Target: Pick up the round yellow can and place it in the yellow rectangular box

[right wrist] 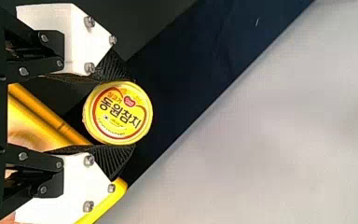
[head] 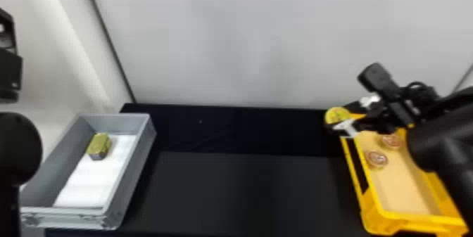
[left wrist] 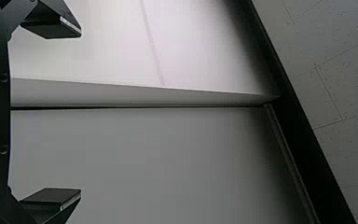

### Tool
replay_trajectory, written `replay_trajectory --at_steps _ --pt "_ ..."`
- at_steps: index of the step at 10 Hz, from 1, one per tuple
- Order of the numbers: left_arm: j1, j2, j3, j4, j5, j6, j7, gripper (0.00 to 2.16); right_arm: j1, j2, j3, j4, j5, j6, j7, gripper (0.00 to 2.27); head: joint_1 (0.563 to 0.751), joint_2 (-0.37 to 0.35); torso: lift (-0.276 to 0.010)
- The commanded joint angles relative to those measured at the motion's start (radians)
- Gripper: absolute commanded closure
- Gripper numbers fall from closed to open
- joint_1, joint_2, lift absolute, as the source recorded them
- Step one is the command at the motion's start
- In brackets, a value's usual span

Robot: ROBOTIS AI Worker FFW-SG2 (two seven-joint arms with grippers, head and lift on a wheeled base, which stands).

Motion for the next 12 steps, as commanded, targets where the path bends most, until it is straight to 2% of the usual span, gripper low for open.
replay_trajectory --at_steps 1,8,10,12 --pt "0.001 0.002 0.004 -0.007 -0.001 0.009 -0.002 0.08 0.022 -0.020 -0.094 -0.028 0.057 0.017 0.007 0.66 0.694 0.054 -0.003" --pt "-0.003 0.007 0.009 -0.014 -0.003 0.015 -0.005 0.08 0.108 -0.068 -0.347 0.016 0.174 0.055 0.022 0.66 0.694 0.054 -0.003" --pt "-0.001 0.005 0.010 -0.014 -0.004 0.012 -0.005 0.08 0.127 -0.056 -0.391 0.068 0.190 0.057 0.019 0.66 0.694 0.054 -0.003" --pt "0.001 0.005 0.010 -0.011 -0.004 0.007 -0.007 0.08 0.131 -0.016 -0.413 0.147 0.187 0.043 0.000 0.66 0.694 0.054 -0.003"
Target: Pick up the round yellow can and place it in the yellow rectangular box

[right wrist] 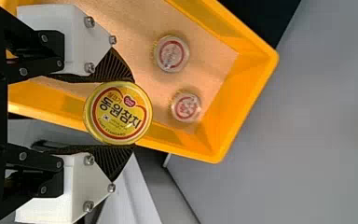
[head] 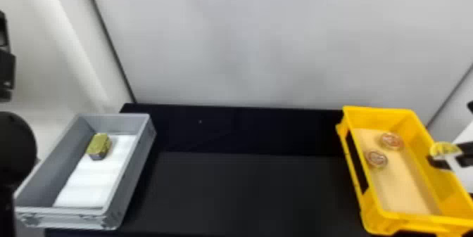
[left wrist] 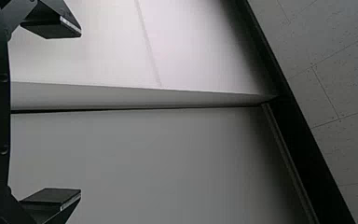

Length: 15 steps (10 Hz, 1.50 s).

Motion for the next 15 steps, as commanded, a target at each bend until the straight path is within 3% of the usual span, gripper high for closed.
replay_trajectory --at_steps 1,3,4,10,11,13,15 --pt "-0.001 0.001 0.000 0.002 -0.001 -0.005 -0.001 0.08 0.006 0.062 -0.039 0.084 -0.009 -0.028 -0.021 0.66 0.694 0.054 -0.003" --pt "-0.006 0.001 -0.004 0.002 -0.001 -0.005 -0.003 0.08 0.006 0.094 -0.059 0.151 -0.065 -0.042 -0.073 0.66 0.694 0.054 -0.003" --pt "-0.007 0.002 -0.004 0.002 -0.001 -0.005 -0.003 0.08 0.005 0.093 -0.048 0.180 -0.121 -0.034 -0.111 0.66 0.694 0.054 -0.003" --pt "-0.010 0.004 -0.007 0.002 -0.001 -0.006 -0.003 0.08 -0.012 0.087 -0.045 0.258 -0.174 -0.020 -0.162 0.64 0.694 0.054 -0.003" --pt "-0.010 0.004 -0.009 0.002 -0.001 -0.006 -0.003 0.08 -0.015 0.087 -0.045 0.258 -0.174 -0.010 -0.165 0.52 0.694 0.054 -0.003" --pt "-0.010 0.004 -0.007 0.002 0.001 -0.006 -0.004 0.08 -0.018 0.085 -0.042 0.257 -0.190 0.019 -0.159 0.05 0.694 0.054 -0.003" --pt "-0.010 0.004 -0.006 0.002 -0.001 -0.006 -0.003 0.08 -0.017 0.084 -0.037 0.234 -0.200 0.033 -0.156 0.04 0.694 0.054 -0.003"
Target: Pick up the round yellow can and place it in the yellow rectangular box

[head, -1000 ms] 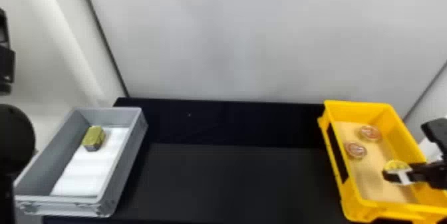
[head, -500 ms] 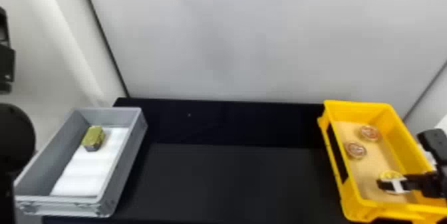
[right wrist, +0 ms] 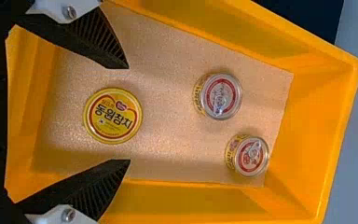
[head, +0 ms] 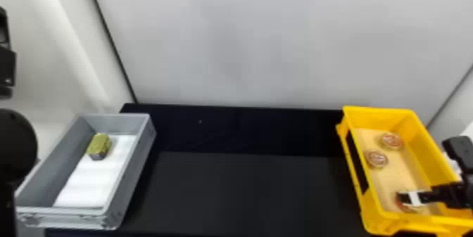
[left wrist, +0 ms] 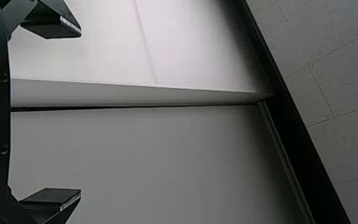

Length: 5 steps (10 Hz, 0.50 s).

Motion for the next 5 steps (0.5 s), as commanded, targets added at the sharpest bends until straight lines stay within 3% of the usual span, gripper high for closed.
replay_trajectory --at_steps 1,5 --pt "0.000 0.000 0.002 0.000 0.000 0.002 0.000 0.08 0.005 -0.003 0.016 -0.069 -0.005 0.016 0.001 0.04 0.694 0.054 -0.003" --pt "0.002 -0.003 0.000 0.000 0.001 0.005 0.000 0.08 -0.007 -0.003 0.087 -0.470 0.086 0.189 -0.003 0.08 0.694 0.054 -0.003"
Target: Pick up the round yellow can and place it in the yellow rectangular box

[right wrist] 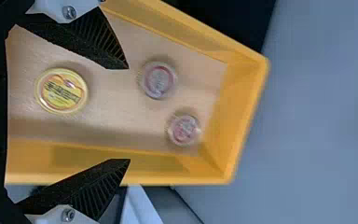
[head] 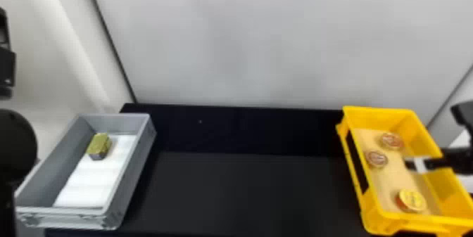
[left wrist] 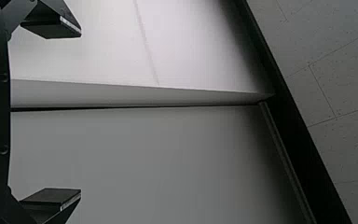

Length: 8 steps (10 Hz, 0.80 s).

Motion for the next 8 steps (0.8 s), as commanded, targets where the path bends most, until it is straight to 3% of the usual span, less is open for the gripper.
replay_trajectory --at_steps 1,3,4,6,8 --pt "-0.001 -0.003 -0.002 0.000 0.000 0.005 -0.001 0.08 -0.030 0.004 0.055 -0.262 0.063 0.120 -0.003 0.08 0.694 0.054 -0.003" --pt "-0.001 -0.003 -0.003 0.000 0.001 0.008 0.001 0.08 -0.073 0.021 0.094 -0.422 0.076 0.160 -0.029 0.04 0.694 0.054 -0.003" --pt "-0.001 -0.001 -0.003 0.000 0.001 0.011 -0.001 0.08 -0.101 0.033 0.146 -0.508 0.070 0.142 -0.137 0.06 0.694 0.054 -0.003" --pt "-0.003 0.003 -0.005 0.000 0.001 0.013 -0.001 0.08 -0.153 0.042 0.206 -0.636 -0.181 0.073 -0.501 0.08 0.694 0.054 -0.003" --pt "0.000 0.005 -0.003 0.000 0.001 0.013 0.001 0.08 -0.193 0.029 0.264 -0.707 -0.402 -0.104 -0.821 0.09 0.694 0.054 -0.003"
